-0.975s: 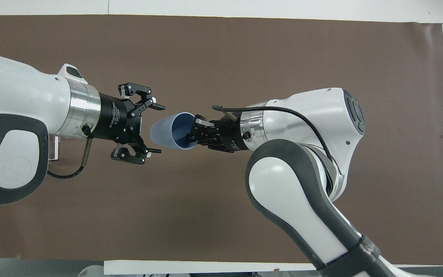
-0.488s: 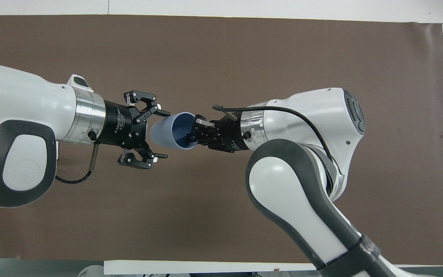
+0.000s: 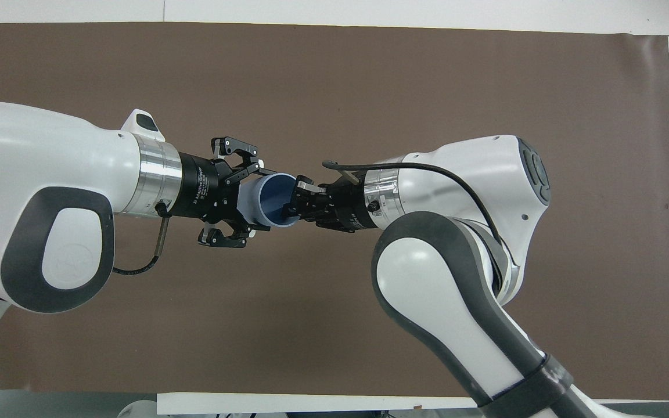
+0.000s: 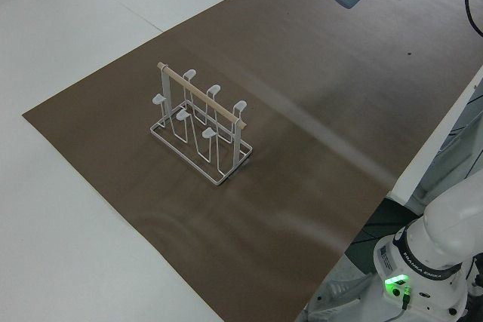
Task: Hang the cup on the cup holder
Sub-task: 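Close the left gripper on the cup rim held by the right gripper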
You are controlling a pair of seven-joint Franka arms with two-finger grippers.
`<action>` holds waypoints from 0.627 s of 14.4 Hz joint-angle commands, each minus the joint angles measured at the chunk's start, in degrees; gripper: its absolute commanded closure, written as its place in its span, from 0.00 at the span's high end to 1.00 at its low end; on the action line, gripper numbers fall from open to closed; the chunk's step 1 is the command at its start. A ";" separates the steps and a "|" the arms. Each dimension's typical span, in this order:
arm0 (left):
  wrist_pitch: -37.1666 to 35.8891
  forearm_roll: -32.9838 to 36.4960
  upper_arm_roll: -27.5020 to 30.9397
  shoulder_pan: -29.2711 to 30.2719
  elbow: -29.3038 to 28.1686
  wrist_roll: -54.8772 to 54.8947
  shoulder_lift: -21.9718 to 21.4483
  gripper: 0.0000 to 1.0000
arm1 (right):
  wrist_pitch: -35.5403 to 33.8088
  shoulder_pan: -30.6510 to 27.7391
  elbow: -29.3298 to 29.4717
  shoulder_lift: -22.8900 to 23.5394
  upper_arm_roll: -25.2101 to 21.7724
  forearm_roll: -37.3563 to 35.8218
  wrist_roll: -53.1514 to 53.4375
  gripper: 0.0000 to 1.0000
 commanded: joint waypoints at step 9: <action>-1.03 -0.06 0.37 -2.74 -1.03 4.25 -0.80 0.00 | 0.47 -0.09 0.19 -0.32 0.06 0.95 0.13 0.46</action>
